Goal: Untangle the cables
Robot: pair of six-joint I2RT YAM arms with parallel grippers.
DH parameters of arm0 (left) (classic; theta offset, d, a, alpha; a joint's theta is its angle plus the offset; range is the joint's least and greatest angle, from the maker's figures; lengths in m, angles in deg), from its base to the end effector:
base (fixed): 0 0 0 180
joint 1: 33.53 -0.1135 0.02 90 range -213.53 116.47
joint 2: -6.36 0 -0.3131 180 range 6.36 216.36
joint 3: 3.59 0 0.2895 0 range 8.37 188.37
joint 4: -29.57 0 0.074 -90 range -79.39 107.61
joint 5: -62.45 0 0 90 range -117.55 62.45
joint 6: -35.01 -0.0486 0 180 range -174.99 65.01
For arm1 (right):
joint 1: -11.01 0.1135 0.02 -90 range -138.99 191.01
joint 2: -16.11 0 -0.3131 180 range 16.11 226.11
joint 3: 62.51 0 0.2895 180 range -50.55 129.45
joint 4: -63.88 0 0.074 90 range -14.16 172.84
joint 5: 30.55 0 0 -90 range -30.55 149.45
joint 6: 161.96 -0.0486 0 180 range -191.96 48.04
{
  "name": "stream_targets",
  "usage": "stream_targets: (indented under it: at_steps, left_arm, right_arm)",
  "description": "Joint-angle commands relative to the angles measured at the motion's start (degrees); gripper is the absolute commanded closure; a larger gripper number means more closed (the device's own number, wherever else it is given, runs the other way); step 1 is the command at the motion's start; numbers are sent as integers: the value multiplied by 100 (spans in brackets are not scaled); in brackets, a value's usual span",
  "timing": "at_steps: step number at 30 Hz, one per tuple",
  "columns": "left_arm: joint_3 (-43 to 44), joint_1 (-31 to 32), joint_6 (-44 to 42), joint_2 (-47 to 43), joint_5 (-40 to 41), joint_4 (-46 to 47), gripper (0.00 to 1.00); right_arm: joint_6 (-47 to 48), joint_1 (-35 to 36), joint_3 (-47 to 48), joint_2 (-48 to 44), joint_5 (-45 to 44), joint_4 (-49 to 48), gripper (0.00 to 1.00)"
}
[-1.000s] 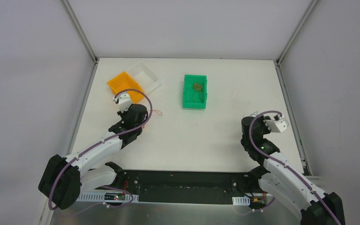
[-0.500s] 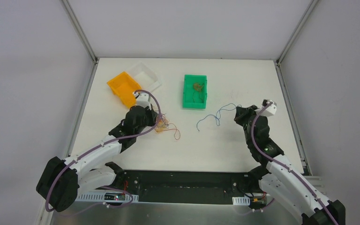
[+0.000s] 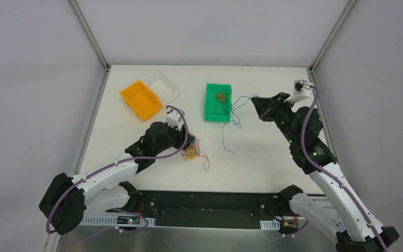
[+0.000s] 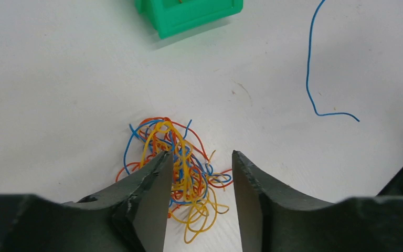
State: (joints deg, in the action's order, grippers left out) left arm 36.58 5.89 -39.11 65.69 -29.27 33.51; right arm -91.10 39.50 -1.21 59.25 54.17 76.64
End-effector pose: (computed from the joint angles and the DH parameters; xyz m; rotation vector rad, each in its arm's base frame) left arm 0.1938 -0.1612 0.2556 0.4078 1.8504 -0.6972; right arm 0.1678 0.0860 0.4293 -0.0466 1.5055 0.6041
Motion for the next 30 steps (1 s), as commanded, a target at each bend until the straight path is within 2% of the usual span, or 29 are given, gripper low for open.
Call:
stream_targets:
  at_steps: [1, 7, 11, 17, 24, 30]
  left_arm:
    - [267, 57, 62, -258, -292, -424, 42]
    - [592, 38, 90, -1028, -182, -1374, 16]
    - [729, 38, 83, -1661, -152, -1638, 6]
    - [1092, 39, -61, -1825, -683, -1617, 2]
    - [1971, 35, 42, -831, -1556, -1155, 2]
    - [2730, 39, 670, -178, -1702, -1028, 5]
  right_arm:
    - [-37, 53, 641, 358, 904, 116, 100]
    - [-56, 293, 1127, 887, 1213, 122, 100]
    - [-55, 400, 1417, 1164, 1315, 214, 100]
    - [-54, 512, 1816, 1523, 1516, 358, 100]
    - [-65, 685, 2076, 1806, 1725, 368, 100]
    - [-10, 792, 2079, 1905, 1741, 368, 100]
